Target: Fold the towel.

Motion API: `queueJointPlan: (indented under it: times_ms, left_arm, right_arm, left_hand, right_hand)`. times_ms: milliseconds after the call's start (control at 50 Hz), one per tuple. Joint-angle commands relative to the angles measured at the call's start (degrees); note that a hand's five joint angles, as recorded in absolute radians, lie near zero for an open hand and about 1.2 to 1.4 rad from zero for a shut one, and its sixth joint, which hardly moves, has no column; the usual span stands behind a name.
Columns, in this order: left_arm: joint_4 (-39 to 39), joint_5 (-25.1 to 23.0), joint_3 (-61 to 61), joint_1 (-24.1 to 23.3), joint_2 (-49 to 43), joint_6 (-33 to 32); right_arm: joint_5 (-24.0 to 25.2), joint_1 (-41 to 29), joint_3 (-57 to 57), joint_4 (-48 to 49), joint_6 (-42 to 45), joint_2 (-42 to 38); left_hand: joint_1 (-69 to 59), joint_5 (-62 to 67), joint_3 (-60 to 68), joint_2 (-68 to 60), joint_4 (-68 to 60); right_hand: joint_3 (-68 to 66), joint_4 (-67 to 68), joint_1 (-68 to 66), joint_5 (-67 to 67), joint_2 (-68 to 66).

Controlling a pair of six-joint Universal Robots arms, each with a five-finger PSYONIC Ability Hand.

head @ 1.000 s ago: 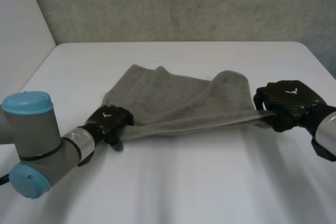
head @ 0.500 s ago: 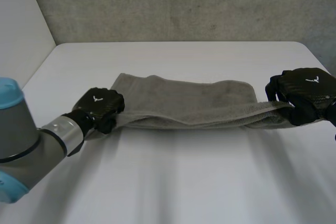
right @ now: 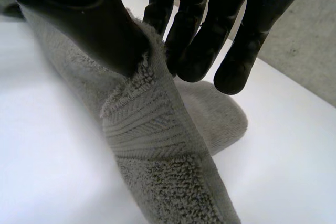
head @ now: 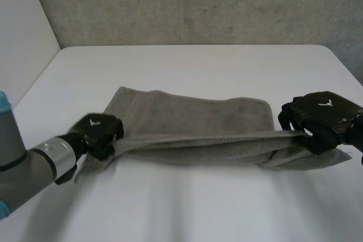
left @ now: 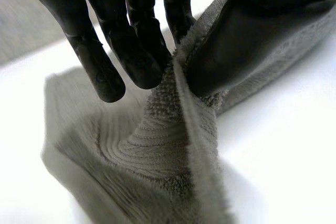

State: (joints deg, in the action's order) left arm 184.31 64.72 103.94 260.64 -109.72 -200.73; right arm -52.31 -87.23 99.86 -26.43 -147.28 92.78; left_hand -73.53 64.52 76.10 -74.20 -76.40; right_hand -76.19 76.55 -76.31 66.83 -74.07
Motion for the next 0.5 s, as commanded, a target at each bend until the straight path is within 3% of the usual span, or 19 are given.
queueJointPlan:
  times_ms: [20, 120, 360, 500]
  left_arm:
    - [0.09, 0.93, -0.05, 0.92, -3.74, -6.60]
    - [0.00, 1.20, 0.21, 2.24, -3.04, -6.87]
    - [0.35, 5.85, 4.42, 1.98, 3.28, -6.87]
    - [0.35, 5.95, 6.45, 1.80, 6.62, -6.78]
  right_arm:
    - [0.28, 0.22, 2.00, 2.00, -0.81, -0.41]
    - [0.28, 0.22, 2.35, 2.00, -0.90, -0.41]
    - [0.37, 0.39, 3.14, 2.17, -0.90, -0.41]
    - [0.37, 0.57, 3.76, 2.17, -0.90, -0.06]
  left_hand:
    - [7.58, -8.57, -10.14, 8.25, 10.45]
    - [25.94, -26.93, -28.50, 26.60, 28.81]
    - [26.31, -27.30, -28.88, 26.98, 29.18]
    - [23.14, -24.13, -25.70, 23.80, 26.01]
  right_hand:
    - [-3.81, 3.45, -3.69, 3.17, -5.93]
    - [-3.81, 3.45, -3.69, 3.17, -5.93]
    - [-3.81, 3.45, -3.69, 3.17, -5.93]
    - [-3.81, 3.45, -3.69, 3.17, -5.93]
